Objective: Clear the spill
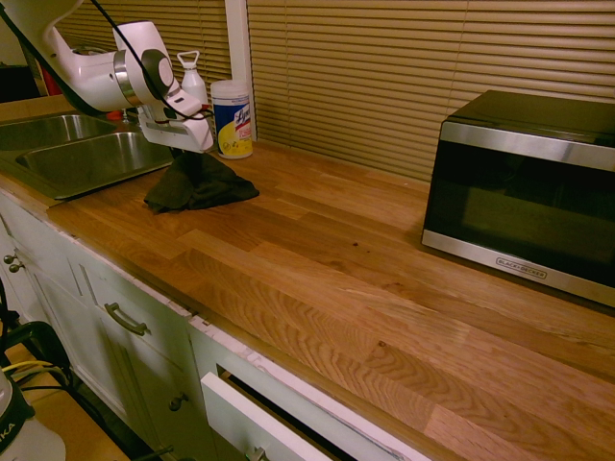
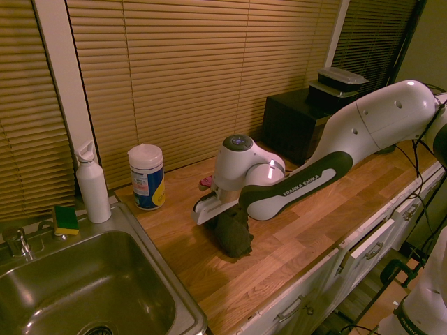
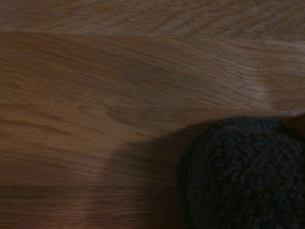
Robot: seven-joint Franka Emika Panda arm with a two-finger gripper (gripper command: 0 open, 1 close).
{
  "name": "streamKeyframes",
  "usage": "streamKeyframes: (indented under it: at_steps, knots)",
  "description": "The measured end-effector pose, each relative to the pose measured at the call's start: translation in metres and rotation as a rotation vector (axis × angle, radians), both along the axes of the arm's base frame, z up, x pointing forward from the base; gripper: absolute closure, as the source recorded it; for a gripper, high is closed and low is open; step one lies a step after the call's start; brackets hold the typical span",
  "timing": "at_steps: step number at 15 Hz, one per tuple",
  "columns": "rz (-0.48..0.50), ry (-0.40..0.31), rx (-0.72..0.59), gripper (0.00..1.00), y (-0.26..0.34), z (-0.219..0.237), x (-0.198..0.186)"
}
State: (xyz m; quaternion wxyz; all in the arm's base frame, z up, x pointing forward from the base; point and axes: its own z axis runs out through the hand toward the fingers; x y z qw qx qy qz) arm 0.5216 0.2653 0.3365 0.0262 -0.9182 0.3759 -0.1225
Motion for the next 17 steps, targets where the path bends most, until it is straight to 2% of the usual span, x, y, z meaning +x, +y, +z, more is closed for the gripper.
streamKeyframes:
  at_steps: [8, 12, 17]
  knots:
    - [-0.010, -0.010, 0.001, 0.00, 0.011, 0.003, -0.007]
    - [-0.024, -0.055, -0.013, 0.00, 0.012, 0.036, -0.026]
    - [-0.039, -0.121, -0.026, 0.00, 0.006, 0.088, -0.074]
